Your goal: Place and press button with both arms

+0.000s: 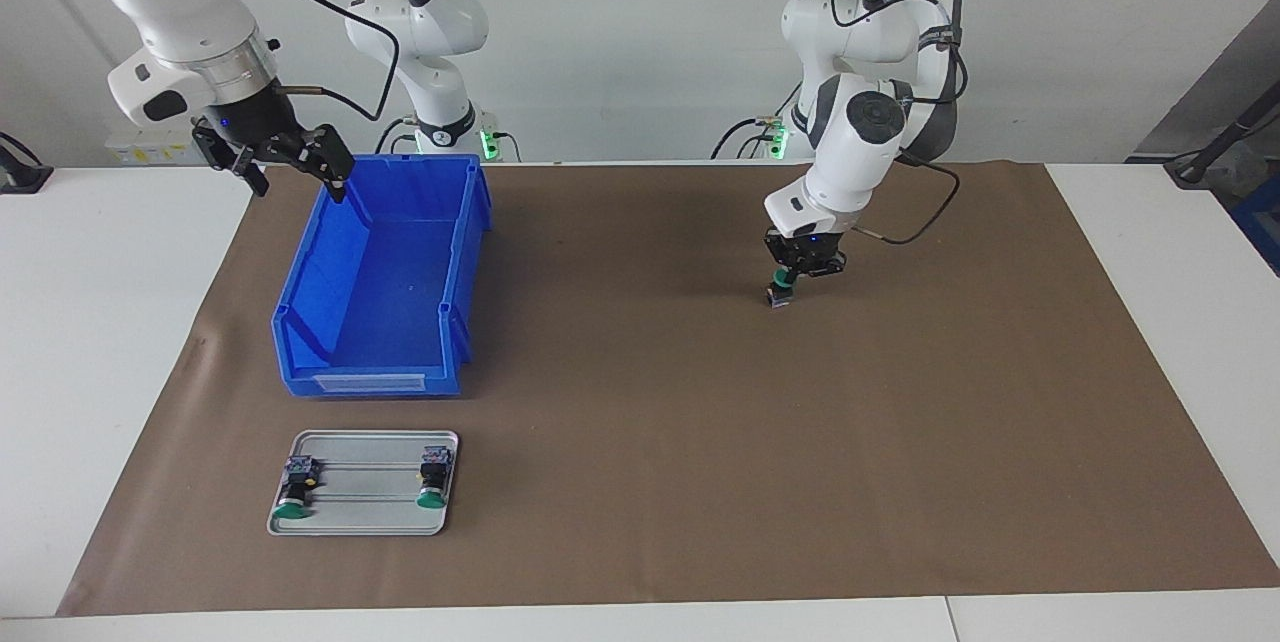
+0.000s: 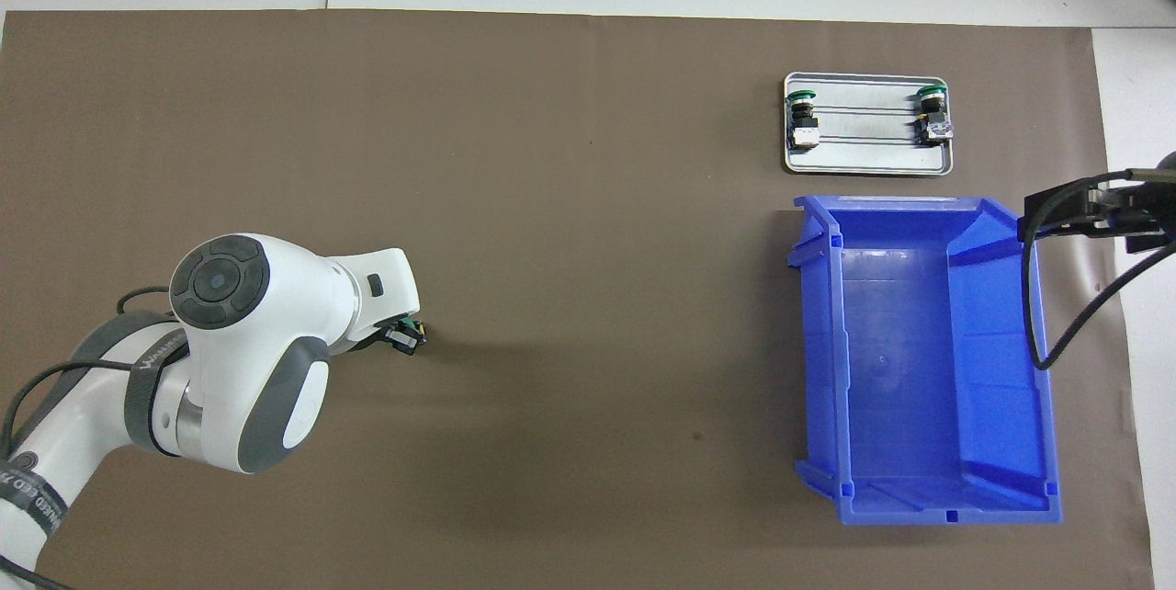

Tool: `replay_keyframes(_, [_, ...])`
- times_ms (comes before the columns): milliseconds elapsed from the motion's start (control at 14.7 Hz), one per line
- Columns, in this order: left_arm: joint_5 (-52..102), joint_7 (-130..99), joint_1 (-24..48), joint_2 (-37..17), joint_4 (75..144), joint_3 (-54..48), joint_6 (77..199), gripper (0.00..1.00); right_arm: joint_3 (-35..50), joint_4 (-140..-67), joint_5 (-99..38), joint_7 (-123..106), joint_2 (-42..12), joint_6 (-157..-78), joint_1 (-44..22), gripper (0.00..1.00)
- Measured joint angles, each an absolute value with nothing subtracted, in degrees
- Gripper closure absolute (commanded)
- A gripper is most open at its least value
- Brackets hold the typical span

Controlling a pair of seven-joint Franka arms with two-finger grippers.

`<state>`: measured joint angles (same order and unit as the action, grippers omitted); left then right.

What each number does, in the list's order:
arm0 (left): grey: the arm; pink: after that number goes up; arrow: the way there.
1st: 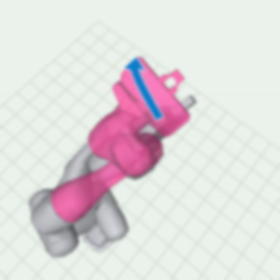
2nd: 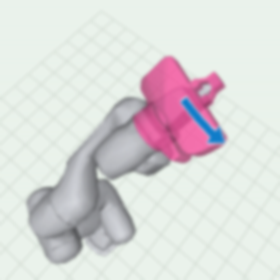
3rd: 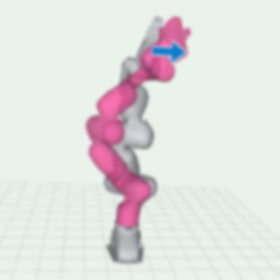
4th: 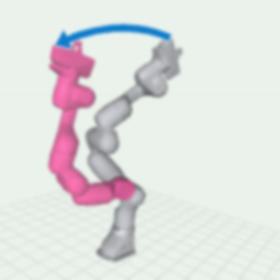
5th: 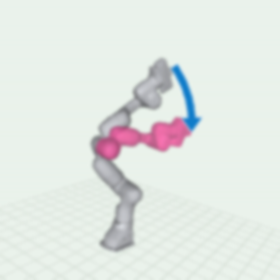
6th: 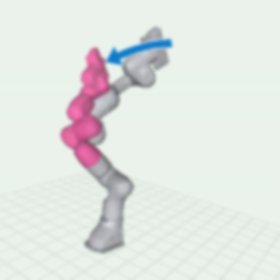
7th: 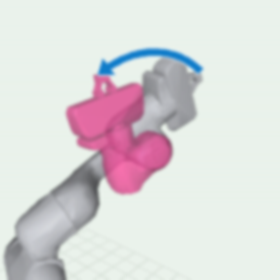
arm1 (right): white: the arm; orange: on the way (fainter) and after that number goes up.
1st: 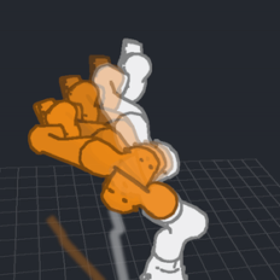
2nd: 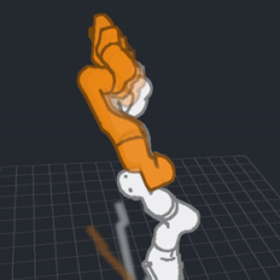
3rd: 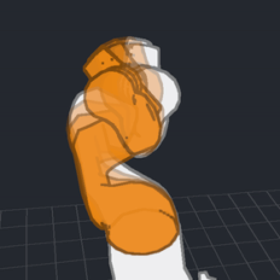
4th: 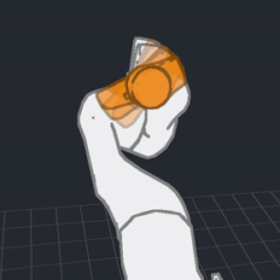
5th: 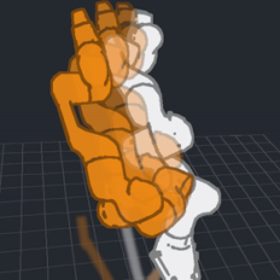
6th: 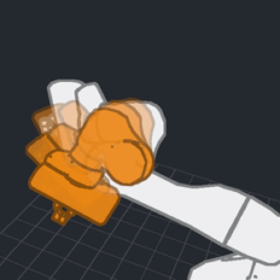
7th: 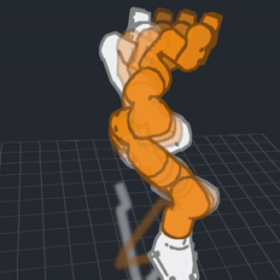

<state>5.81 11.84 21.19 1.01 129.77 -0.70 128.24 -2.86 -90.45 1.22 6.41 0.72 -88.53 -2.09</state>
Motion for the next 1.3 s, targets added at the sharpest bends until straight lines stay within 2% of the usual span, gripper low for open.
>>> replay_keyframes(136, [5.8, 11.7, 21.2, 1.0, 127.8, -0.5, 126.0, 1.00, -2.9, -90.4, 1.2, 6.4, 0.7, -88.5, -2.1, 0.00])
replay_keyframes(341, [5.8, 11.1, 21.1, 1.0, 119.8, 0.4, 116.6, 1.00, -2.9, -90.4, 1.2, 6.4, 0.7, -88.5, -2.1, 0.00])
replay_keyframes(477, [3.0, 9.5, 20.5, 1.3, 115.2, 1.0, 112.1, 0.29, -2.9, -90.4, 1.2, 6.4, 0.7, -88.5, -2.1, 0.00])
replay_keyframes(545, [0.6, 8.2, 20.0, 1.9, 113.9, 1.1, 110.7, 0.00, -2.9, -90.4, 1.2, 6.4, 0.7, -88.5, -2.1, 0.00])
replay_keyframes(886, [-1.6, 1.5, 14.5, 6.5, 111.0, 1.4, 106.2, 0.00, -2.3, -90.5, 1.0, 6.9, 0.7, -89.4, -4.0, 0.00])
replay_keyframes(1295, [-1.6, 1.3, 7.8, 6.6, 101.8, 1.6, 98.9, 0.00, -1.6, -90.5, -1.6, 16.7, -0.3, -97.0, -16.6, 0.00])
